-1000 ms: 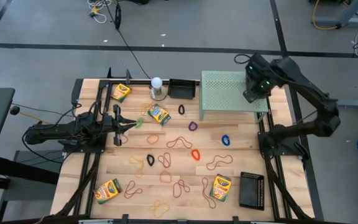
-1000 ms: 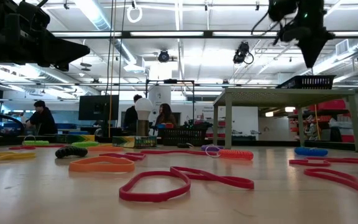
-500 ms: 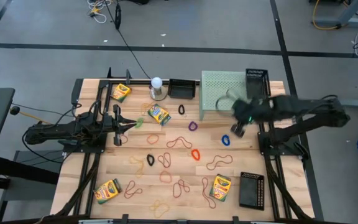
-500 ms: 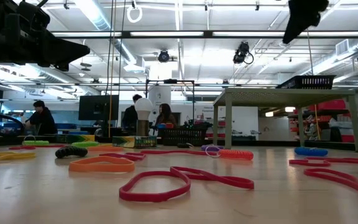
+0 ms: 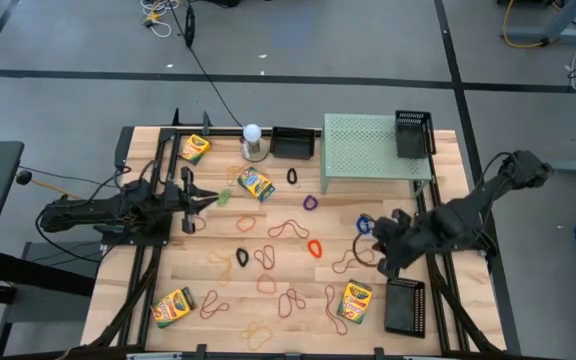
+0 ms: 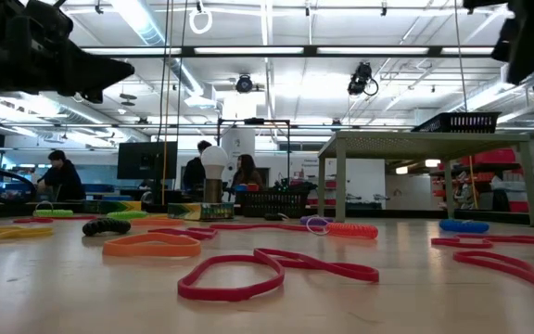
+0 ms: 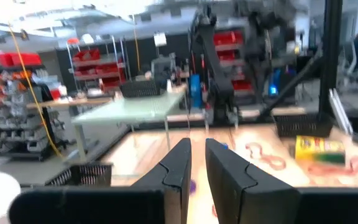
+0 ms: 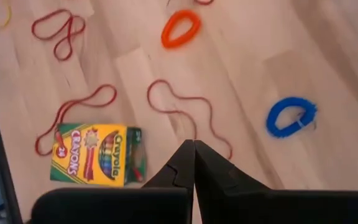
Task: Pick & Place Office Desk Supplies
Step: Put the bottom basket on the shelf
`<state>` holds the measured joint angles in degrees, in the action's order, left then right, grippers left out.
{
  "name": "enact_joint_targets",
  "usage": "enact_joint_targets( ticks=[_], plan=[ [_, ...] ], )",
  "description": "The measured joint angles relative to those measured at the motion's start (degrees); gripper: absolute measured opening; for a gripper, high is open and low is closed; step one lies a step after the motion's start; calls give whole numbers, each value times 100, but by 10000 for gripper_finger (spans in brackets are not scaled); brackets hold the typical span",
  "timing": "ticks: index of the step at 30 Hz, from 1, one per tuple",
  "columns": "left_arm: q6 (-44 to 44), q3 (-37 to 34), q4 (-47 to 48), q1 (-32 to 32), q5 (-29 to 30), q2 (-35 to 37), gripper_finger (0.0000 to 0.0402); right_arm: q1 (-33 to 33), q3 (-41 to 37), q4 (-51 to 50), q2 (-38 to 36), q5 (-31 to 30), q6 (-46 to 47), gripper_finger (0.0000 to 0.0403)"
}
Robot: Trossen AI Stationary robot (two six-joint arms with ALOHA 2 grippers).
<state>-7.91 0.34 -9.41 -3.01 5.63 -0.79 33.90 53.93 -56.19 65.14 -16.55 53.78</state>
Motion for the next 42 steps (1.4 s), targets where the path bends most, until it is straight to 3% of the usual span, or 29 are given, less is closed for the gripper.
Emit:
enact_joint_targets(
  ticks=[7, 13, 17, 21, 26, 30, 36, 39, 42],
  plan=[
    [842, 0, -220, 2, -192, -6, 58, 272, 0, 4, 730, 102, 406, 15],
    [1832, 30, -677, 0, -94, -196, 58, 175, 0, 541, 1306, -217, 286, 61],
    [1995, 39, -671, 7, 363, -733, 58, -66, 0, 1115, 1567, -306, 13, 69],
    [2092, 41, -675, 4, 457, -1461, 58, -184, 0, 1288, 1626, 399, -462, 37],
    [2231, 44, -948, 72, 432, -2446, 27, -124, 326, -17, 1576, 1486, -72, 11],
    [2107, 52, -1668, 247, 420, -3108, 7, 114, 365, -1148, 1576, 2355, 194, 59],
    [1977, 57, -2338, 499, 394, -3831, 6, 480, -63, -851, 1578, 2792, 190, 145],
    [1977, 57, -2455, 564, 561, -4061, 7, 506, -453, -296, 1578, 2894, 245, 155],
    [1981, 57, -2530, 605, 672, -4243, 9, 501, -832, 37, 1580, 2878, 332, 141]
  ],
)
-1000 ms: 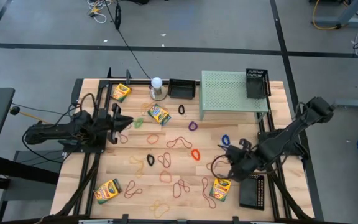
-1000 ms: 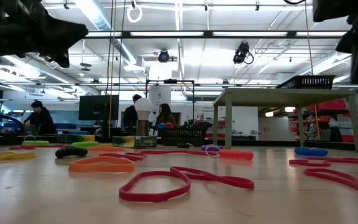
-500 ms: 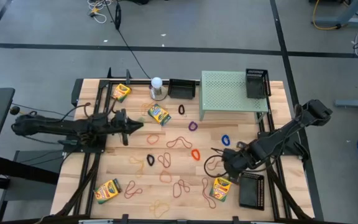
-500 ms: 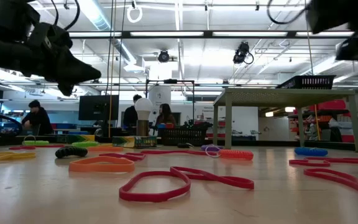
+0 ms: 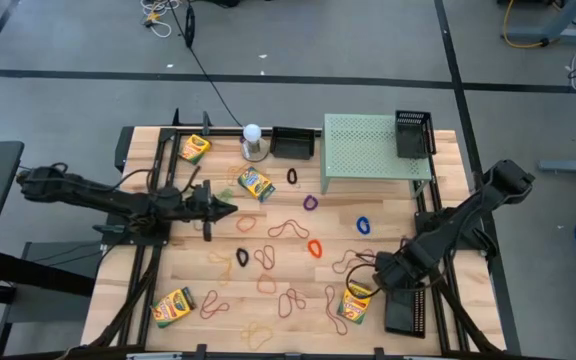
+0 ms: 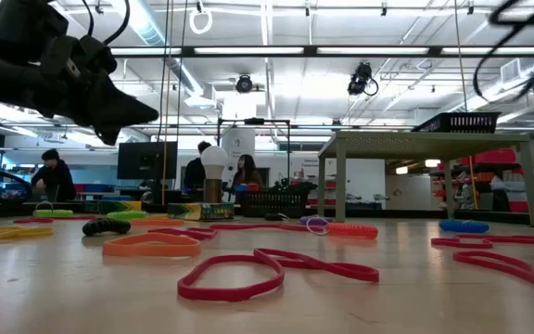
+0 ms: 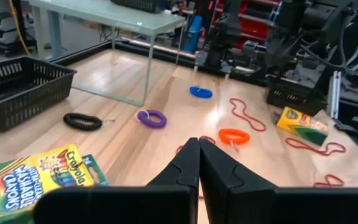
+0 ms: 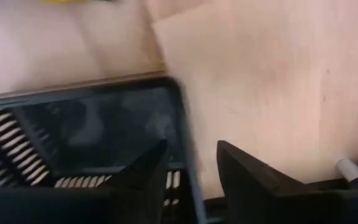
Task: Pick & Place Office Desk Supplies
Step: Put the bottom basket on the shelf
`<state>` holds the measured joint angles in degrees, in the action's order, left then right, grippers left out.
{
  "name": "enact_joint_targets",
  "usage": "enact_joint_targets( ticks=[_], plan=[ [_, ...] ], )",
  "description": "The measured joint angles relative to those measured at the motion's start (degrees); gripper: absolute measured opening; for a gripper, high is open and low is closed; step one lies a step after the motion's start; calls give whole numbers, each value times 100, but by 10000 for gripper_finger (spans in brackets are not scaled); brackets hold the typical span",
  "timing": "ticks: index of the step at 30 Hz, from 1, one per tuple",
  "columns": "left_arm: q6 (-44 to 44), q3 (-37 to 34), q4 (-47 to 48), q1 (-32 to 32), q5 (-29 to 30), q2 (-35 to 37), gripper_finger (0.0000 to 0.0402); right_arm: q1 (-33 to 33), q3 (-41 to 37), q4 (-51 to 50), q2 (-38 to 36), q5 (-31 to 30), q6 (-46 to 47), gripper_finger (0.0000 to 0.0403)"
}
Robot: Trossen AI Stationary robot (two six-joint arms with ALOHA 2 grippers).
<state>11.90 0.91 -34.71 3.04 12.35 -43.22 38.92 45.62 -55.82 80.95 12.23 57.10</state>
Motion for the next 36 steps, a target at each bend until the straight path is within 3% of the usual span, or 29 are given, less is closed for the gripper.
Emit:
enact_joint_targets(
  ticks=[8, 12, 18, 24, 31, 36],
  plan=[
    [105, 2, -118, 1, 201, -184, 8, -26, -37, 27, -11, 155, 92, 15],
    [217, 2, -122, 1, 413, -184, 8, -95, 364, -464, -268, 102, 623, 20],
    [8, 2, -322, 1, 440, -184, 8, -527, 1224, -1098, -680, -763, 1282, 12],
    [-232, 2, -503, 1, 440, -184, 8, -1687, 1752, -1601, -149, -1255, -764, 10],
    [-346, 2, -501, 1, 436, -184, 8, -3228, 2047, -822, 819, -1719, -3681, 13],
    [-397, 0, -499, 1, 276, -184, 8, -3686, 2318, -393, 1506, -1979, -4996, 21]
  ],
)
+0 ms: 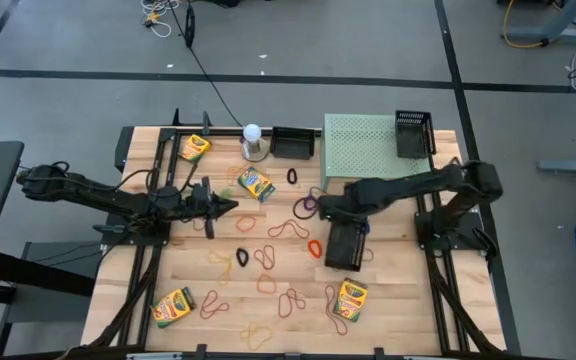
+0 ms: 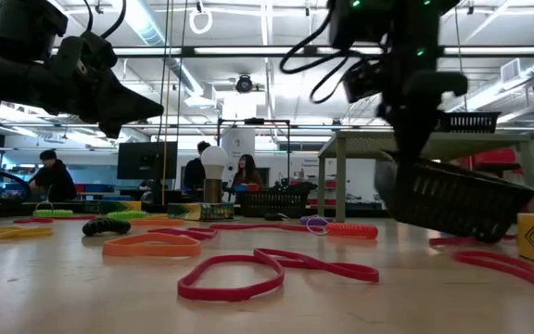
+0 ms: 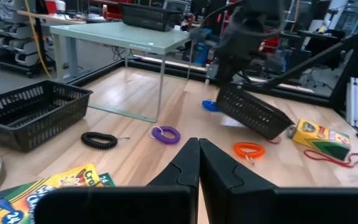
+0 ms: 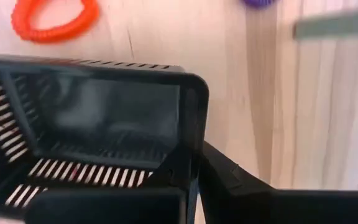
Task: Pick & Place Office Desk Supplies
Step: Put the bottom basket on the shelf
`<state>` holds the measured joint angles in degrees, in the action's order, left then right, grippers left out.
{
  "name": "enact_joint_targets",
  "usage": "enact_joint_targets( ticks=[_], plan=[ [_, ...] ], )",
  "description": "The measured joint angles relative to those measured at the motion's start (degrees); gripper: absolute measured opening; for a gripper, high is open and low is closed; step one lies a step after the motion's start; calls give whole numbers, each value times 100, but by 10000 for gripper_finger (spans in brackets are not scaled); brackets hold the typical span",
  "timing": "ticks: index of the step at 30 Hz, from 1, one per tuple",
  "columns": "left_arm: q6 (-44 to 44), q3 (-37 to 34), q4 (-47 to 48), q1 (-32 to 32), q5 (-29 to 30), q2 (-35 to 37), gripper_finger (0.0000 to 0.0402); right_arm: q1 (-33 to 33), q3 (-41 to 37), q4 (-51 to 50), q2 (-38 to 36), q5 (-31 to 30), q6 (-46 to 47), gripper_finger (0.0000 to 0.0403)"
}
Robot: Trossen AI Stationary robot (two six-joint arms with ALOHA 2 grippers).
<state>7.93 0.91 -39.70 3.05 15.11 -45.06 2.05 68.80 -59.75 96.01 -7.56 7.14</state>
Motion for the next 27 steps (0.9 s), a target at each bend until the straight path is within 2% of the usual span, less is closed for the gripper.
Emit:
enact_joint_targets(
  ticks=[5, 7, 10, 14, 18, 22, 24, 27],
  plan=[
    [10, 0, 7, 0, -12, 0, 13, 62, 348, 91, 361, -96, -227, 69],
    [-51, 0, 5, 0, -12, 0, 14, 173, 506, 49, 354, -344, -82, 96],
    [-145, 0, 7, 0, -10, 0, 14, 343, 872, -314, 288, -853, 342, 135],
    [-199, -5, 24, 0, -6, 0, 12, 616, 1380, -1048, 272, -840, 1280, 158],
    [-156, -5, 24, 0, 36, 0, 12, 1192, 1148, -704, 252, -516, 1782, 122],
    [141, -5, 34, 0, 8, 1, 13, 1740, 706, 63, 247, -54, 2399, 43],
    [205, -5, 68, 0, -74, 0, 13, 1971, 622, 166, 247, -137, 2883, 12],
    [83, -5, 57, 0, -157, 2, 11, 2324, 523, 510, 247, -541, 3616, 18]
  ],
)
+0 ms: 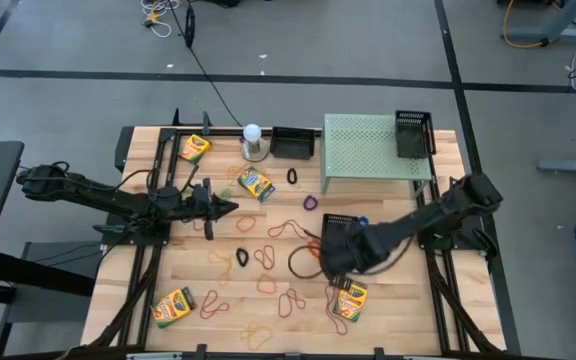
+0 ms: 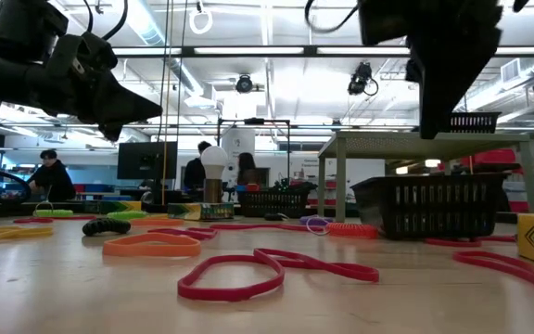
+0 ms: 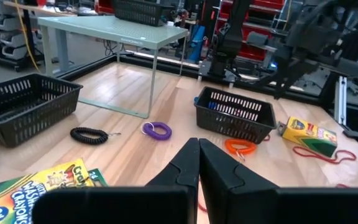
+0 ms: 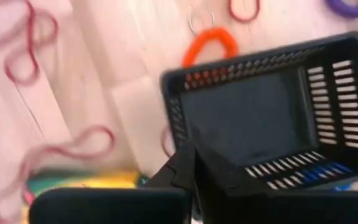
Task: Pick & Place Office Desk Supplies
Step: Put the bottom basket on the shelf
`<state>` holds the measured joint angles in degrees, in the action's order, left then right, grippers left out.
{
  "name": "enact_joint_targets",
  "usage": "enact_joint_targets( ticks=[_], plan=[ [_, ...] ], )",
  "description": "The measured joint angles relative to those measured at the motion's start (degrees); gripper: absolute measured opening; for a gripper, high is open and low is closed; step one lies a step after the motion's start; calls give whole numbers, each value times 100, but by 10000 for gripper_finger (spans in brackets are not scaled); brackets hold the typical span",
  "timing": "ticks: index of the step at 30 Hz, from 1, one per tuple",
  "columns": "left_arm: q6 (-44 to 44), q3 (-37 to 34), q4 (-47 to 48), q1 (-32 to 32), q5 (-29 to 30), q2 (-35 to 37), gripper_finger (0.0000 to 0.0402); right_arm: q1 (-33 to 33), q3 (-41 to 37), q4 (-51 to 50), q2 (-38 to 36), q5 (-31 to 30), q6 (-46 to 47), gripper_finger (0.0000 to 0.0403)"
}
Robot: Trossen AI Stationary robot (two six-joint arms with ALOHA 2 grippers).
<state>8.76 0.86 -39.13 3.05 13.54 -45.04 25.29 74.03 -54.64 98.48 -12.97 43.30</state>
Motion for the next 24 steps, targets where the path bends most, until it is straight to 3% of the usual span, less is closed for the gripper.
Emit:
enact_joint_targets(
  ticks=[5, 7, 12, 18, 21, 24],
  plan=[
    [-113, 0, 0, 0, 3, 0, 6, 536, -421, 1203, 0, -1044, 673, 36],
    [-130, 0, -2, 0, 23, 0, 7, 623, -511, 1430, 0, -1167, 971, 44],
    [-125, 0, -7, 0, 146, -1, 9, 637, -515, 1102, 10, -1003, 1373, 102],
    [-121, 0, -13, 0, 149, -1, 10, 525, -515, 747, 122, -786, 783, 189],
    [-145, 0, -13, 0, 149, -7, 10, 414, -517, 718, 406, -628, 308, 195],
    [-171, 0, -22, 0, 150, -67, 10, 310, -499, 672, 702, -422, -70, 173]
  ],
)
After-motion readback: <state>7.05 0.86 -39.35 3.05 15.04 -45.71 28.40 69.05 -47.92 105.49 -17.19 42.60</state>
